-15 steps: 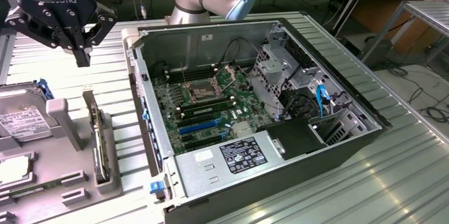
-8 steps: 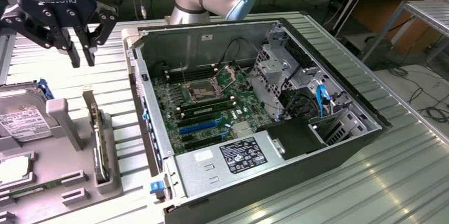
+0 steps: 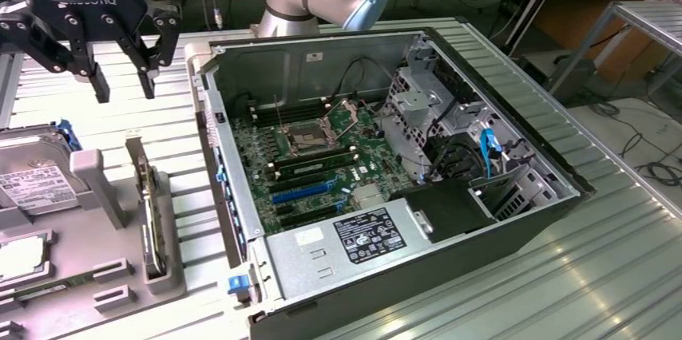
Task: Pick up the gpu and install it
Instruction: 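Reach for the gpu, then pick up the gpu and move the gpu toward the slot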
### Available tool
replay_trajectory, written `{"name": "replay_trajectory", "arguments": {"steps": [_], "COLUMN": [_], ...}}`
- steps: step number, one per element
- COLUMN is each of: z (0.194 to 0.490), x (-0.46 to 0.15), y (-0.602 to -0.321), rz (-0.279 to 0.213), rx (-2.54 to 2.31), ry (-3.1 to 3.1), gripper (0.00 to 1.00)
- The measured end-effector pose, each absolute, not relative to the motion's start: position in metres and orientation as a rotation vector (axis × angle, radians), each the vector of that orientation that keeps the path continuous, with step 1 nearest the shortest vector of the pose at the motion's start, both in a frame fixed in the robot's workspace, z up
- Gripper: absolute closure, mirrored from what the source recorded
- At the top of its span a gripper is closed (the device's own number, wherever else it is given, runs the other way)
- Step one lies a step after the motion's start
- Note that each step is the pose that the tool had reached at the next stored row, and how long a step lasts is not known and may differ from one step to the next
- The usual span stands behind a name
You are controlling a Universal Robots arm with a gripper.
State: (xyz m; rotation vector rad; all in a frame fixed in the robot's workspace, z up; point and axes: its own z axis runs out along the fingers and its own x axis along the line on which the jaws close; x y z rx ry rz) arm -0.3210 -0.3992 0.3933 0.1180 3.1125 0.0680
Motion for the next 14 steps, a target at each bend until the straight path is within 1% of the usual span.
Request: {"name": "replay_trajectory", "arguments": {"steps": [14], "z": [0.3925], "x": [-0.3212], "y": [-0.4009], "rz": [0.068], "rx": [0.118], "ry": [3.112], "gripper": [0.52]}}
